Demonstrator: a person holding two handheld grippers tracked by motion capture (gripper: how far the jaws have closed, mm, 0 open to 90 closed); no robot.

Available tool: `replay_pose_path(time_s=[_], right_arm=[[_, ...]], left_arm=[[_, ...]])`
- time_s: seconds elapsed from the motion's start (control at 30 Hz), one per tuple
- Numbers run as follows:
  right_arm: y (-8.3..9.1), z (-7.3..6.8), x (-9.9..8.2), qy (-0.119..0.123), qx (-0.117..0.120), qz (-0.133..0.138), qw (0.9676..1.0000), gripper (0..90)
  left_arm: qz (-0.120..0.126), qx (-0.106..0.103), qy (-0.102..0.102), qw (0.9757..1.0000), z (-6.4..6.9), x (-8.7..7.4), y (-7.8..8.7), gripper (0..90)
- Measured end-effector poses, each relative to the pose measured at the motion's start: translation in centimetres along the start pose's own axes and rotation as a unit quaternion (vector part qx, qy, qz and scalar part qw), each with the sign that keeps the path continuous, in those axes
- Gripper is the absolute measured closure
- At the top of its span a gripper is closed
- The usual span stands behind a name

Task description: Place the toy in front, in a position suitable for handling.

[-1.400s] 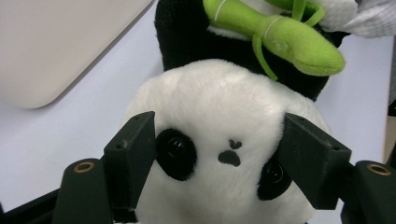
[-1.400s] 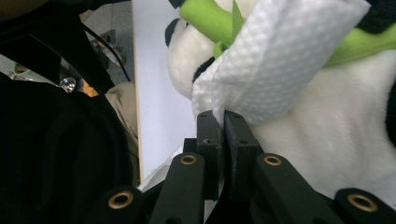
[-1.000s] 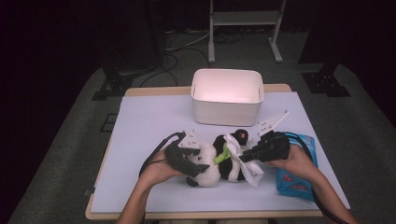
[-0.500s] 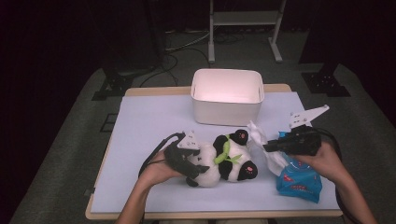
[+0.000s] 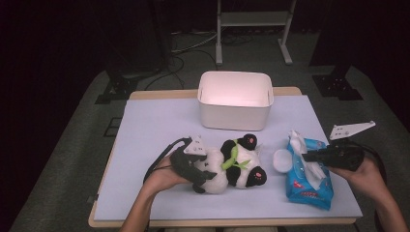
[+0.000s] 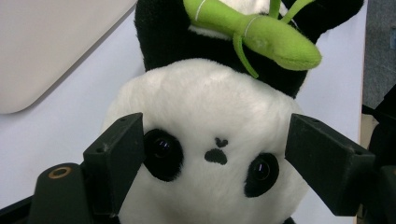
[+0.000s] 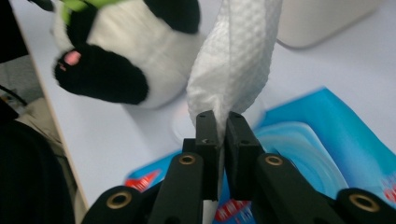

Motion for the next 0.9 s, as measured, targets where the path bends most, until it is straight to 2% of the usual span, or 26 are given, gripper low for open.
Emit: replay_pose_path(time_s=[0.2,0.33,0.57,0.7,0.8,0.9], right_arm=[[-1.1,1.6,-2.3,-0.019,-0.021,-0.025,0.9993,80.6],[-1.4,2.0,-3.3,-0.029,-0.026,-0.033,0.9987,74.1],[-0.5,2.0,-3.0,-0.033,-0.030,-0.025,0.9987,62.7],[0.3,1.8,-2.3,-0.029,-0.032,-0.012,0.9990,60.6],[1.0,1.1,-1.2,-0.018,-0.024,0.006,0.9995,60.7],[1.2,0.3,-0.3,-0.006,-0.014,0.012,0.9998,60.6]], left_arm=[[0.000,-0.001,-0.001,1.0000,0.0,0.0,0.0,19.0],[-0.001,-0.003,0.000,1.0000,0.1,-0.1,0.0,18.4],[0.000,-0.008,0.001,1.0000,0.2,-0.2,0.3,18.2],[0.001,-0.009,0.004,0.9999,0.3,-0.3,0.4,18.2],[0.001,-0.011,0.003,0.9999,0.3,-0.2,0.4,18.1],[0.003,-0.013,0.002,0.9999,0.4,-0.2,0.5,18.1]])
Point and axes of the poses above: each handheld gripper's, and its own axes: y roughly backward along the jaws, x roughly out of its top, z roughly to its right, the point moved 10 cm from there along -y, roughly forward along the jaws, and after that the axes turned 10 degrees about -x, right-handed, at the moved point
